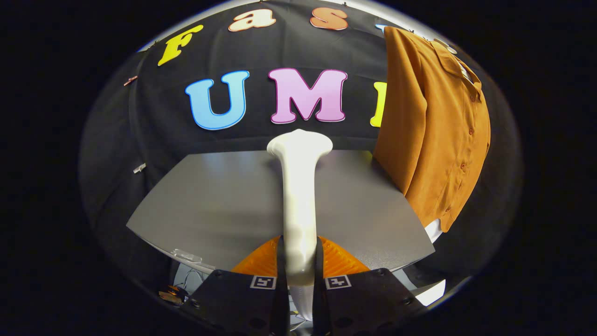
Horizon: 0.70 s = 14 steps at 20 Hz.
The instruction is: Iron the clothes twice with a garment steamer, once on the left side and once on the right side.
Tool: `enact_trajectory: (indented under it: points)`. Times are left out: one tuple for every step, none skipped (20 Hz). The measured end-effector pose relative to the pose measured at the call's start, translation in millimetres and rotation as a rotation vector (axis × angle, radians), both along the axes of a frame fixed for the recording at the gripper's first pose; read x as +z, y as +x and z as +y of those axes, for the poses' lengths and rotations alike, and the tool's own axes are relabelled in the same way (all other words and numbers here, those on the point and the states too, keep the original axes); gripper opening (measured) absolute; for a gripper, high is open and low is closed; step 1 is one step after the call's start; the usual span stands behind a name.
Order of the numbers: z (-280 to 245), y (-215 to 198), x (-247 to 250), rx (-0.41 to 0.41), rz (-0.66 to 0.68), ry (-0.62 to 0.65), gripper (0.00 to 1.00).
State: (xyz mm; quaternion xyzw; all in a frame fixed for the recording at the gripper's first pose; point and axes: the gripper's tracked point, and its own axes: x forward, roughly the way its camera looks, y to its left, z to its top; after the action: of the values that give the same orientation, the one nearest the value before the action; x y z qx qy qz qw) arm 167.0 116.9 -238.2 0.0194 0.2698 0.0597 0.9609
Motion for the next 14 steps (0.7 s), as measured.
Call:
enact_trajectory:
  points:
    - [-2,-3,14,0.000,-0.039,0.013,0.23]
    - [-5,-6,31,0.004,-0.084,0.025,0.23]
    - [-10,-9,51,0.007,-0.138,0.039,0.23]
    - [-15,-14,73,0.014,-0.189,0.052,0.23]
    - [-20,-20,94,0.020,-0.241,0.064,0.23]
    - [-27,-26,116,0.022,-0.297,0.075,0.23]
    - [-33,-33,134,0.025,-0.350,0.079,0.23]
    - [-43,-39,152,0.026,-0.401,0.077,0.23]
    - [-53,-48,167,0.022,-0.446,0.075,0.23]
    - [-64,-57,178,0.017,-0.484,0.072,0.23]
    - [-76,-63,188,0.009,-0.522,0.064,0.23]
    - [-88,-69,195,-0.002,-0.554,0.051,0.23]
    - [-102,-73,201,-0.017,-0.586,0.050,0.22]
    - [-115,-77,205,-0.034,-0.603,0.058,0.22]
